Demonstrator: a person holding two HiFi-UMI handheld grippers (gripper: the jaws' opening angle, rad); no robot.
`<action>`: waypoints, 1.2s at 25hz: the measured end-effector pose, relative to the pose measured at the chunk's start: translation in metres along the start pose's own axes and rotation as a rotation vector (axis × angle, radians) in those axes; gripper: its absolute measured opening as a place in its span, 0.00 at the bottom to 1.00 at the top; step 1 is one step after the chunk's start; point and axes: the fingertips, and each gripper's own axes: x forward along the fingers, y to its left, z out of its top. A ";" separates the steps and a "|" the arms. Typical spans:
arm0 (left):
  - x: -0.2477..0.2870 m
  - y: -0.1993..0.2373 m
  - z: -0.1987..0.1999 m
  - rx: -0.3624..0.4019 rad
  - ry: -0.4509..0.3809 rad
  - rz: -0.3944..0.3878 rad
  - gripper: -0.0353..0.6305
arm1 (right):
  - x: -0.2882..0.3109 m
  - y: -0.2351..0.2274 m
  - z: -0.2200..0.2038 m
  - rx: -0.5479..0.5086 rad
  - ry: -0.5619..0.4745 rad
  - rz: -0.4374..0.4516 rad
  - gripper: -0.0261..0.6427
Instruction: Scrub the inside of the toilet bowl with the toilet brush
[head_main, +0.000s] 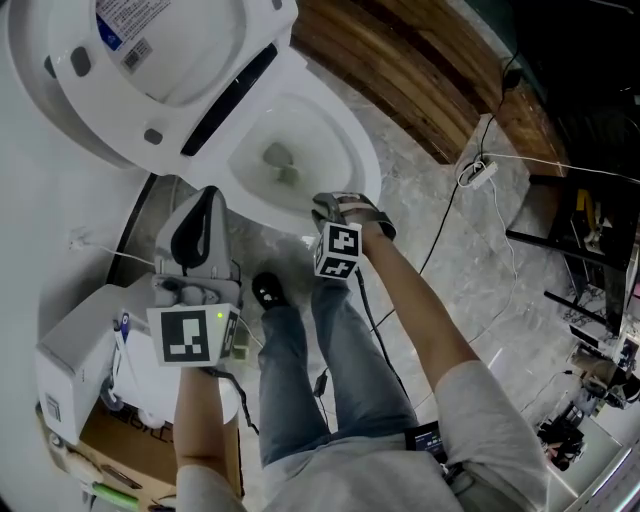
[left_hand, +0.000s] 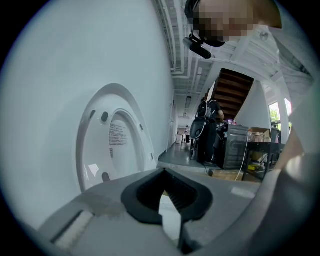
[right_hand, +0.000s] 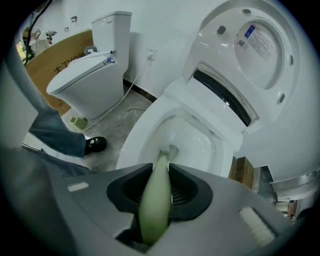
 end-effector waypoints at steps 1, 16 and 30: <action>0.000 -0.002 0.000 0.001 0.002 -0.003 0.06 | -0.001 0.001 -0.002 -0.001 0.004 -0.001 0.19; 0.002 -0.015 0.004 0.014 0.001 -0.005 0.06 | -0.010 -0.019 -0.039 0.036 0.072 -0.073 0.19; 0.009 -0.004 -0.001 0.000 -0.004 0.033 0.06 | 0.015 -0.052 -0.018 0.011 0.056 -0.162 0.19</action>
